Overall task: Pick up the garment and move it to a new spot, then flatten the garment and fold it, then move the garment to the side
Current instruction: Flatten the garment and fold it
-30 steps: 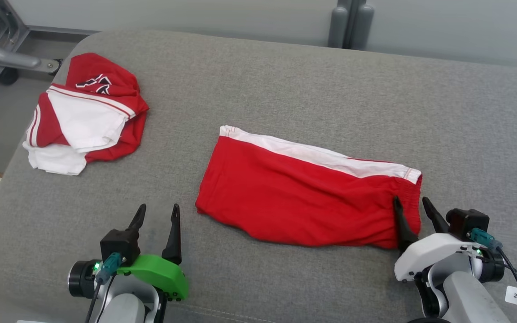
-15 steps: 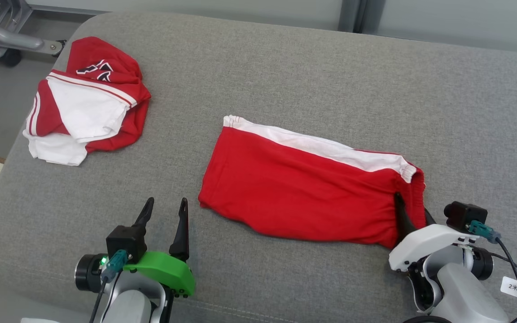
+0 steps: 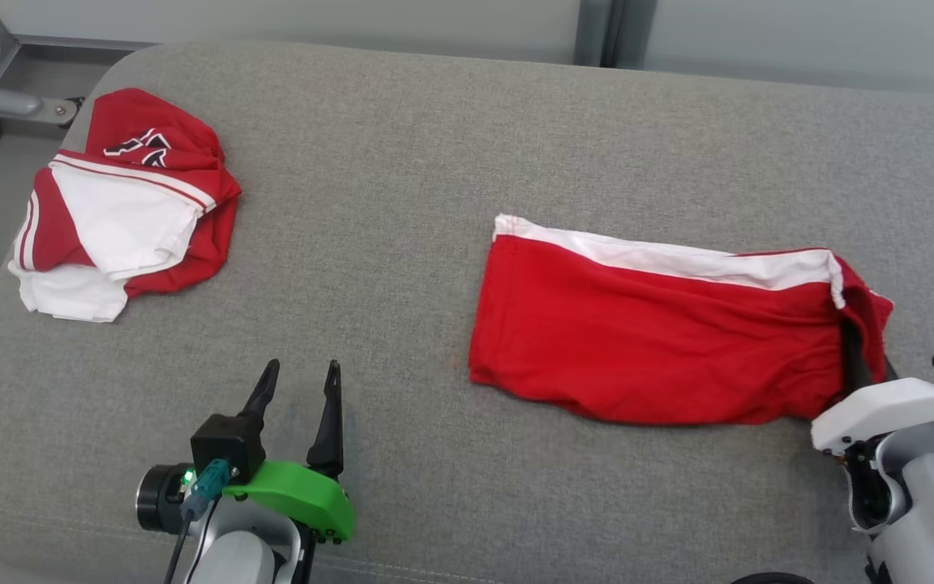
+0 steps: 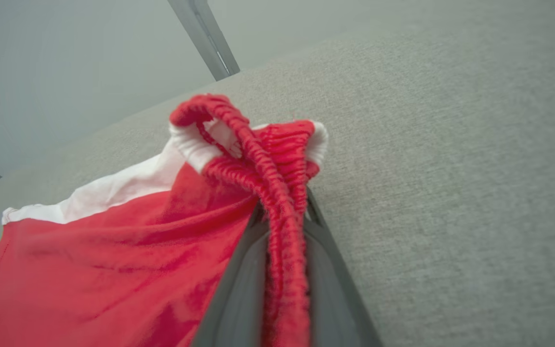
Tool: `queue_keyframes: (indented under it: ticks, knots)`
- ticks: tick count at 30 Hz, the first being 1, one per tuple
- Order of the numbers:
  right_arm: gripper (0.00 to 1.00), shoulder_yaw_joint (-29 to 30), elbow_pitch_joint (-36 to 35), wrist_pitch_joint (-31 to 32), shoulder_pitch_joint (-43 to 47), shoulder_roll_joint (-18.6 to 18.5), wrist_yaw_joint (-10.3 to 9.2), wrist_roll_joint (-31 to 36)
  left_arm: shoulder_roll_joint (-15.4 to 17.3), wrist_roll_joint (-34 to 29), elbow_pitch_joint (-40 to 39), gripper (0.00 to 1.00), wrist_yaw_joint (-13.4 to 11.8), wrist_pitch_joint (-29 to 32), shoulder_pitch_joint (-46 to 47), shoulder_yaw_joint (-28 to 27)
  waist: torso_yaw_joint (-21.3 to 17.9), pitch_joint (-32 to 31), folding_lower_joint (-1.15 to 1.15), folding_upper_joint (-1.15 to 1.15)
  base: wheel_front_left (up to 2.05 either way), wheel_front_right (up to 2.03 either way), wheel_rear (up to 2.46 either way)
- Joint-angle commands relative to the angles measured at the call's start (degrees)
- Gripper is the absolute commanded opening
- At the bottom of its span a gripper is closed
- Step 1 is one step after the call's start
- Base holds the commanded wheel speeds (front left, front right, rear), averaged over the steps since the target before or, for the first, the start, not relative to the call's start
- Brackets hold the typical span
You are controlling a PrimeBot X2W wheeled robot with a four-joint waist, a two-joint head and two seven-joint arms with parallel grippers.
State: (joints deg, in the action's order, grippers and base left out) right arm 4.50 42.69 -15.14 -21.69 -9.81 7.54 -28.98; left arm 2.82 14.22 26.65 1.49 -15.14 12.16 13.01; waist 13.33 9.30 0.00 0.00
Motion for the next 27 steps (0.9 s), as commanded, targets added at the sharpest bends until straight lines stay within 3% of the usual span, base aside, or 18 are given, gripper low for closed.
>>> queue_keyframes:
  ticks: [1,7,18,27]
  knots:
    - [0.0,0.6,0.3,0.0,-0.5,-1.8,-0.11,0.4,0.1,0.4,-0.2,1.0,0.1,0.0,-0.7,0.4,-0.7,-0.3,0.0,0.0,0.0,0.0,0.0]
    - [0.0,-3.7,-0.3,0.8,-2.3,-1.8,-0.08,-2.7,0.2,1.6,0.4,1.0,-0.1,0.0,-1.2,0.7,-2.1,-0.7,0.0,0.0,0.0,0.0,0.0]
    - [0.0,-23.7,-13.6,13.8,-3.5,1.2,-0.06,-19.9,0.2,3.2,0.6,1.0,-0.3,0.0,-0.8,2.4,-1.1,-0.5,0.0,0.0,0.0,0.0,0.0]
    - [0.0,-28.8,-8.6,12.4,-8.1,3.1,-0.06,-20.9,0.2,4.6,1.3,1.0,-0.3,0.0,0.9,5.0,4.3,0.4,0.0,0.0,0.0,0.0,0.0]
